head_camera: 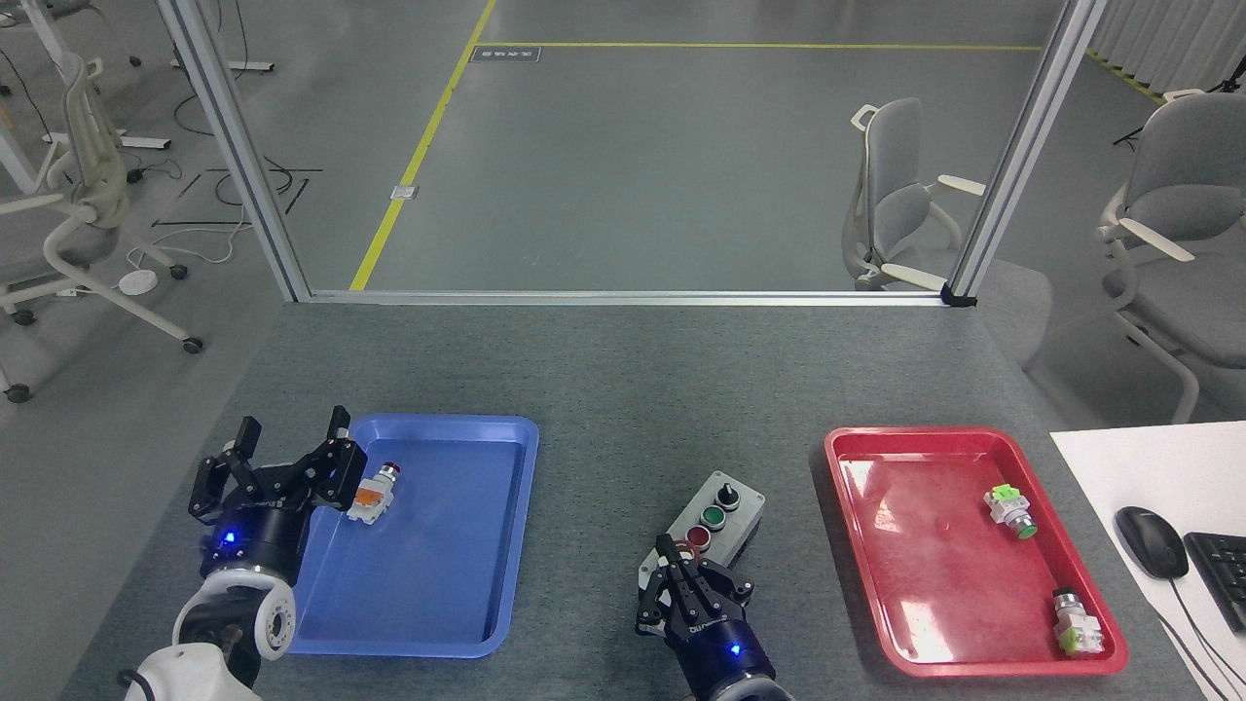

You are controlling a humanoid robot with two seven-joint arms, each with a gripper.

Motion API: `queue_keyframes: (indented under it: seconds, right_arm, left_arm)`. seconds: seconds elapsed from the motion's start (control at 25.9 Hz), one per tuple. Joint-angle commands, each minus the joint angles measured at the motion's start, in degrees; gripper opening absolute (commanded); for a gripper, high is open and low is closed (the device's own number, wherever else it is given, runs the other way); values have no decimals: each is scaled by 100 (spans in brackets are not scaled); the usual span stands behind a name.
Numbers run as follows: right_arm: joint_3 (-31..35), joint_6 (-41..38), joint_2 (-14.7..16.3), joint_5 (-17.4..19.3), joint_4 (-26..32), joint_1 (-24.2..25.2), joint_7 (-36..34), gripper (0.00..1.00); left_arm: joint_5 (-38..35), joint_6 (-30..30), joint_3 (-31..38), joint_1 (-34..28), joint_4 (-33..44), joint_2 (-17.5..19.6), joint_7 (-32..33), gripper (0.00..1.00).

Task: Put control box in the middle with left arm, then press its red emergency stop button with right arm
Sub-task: 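Press down on the red emergency stop button with the right gripper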

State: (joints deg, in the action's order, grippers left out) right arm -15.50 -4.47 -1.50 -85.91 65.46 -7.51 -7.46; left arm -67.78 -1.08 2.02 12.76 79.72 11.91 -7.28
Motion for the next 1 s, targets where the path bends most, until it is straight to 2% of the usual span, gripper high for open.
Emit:
queue_keyframes:
  seconds: [0.0,0.39,0.62,0.77,0.97]
  right_arm:
    - [-146,140,10,-31,-200,3,130,0]
    - [-120,333,-43,40,-113,-23,-265,0]
    - [267,474,-34,286,538,-23,-362,0]
    - [302,474,-61,295,863,-58,-388,0]
    - [469,500,-43,321,916,-93,-371,0]
  left_arm:
    - [-7,-7,-9,-19,0,-4,-1,99]
    - [2,2,-387,-345,-141,-197,-19,99]
    - [2,2,-501,-371,-247,-408,-28,99]
    - [28,2,-624,-450,-247,-435,-10,99]
    - [64,2,-624,-450,-255,-435,-19,99]
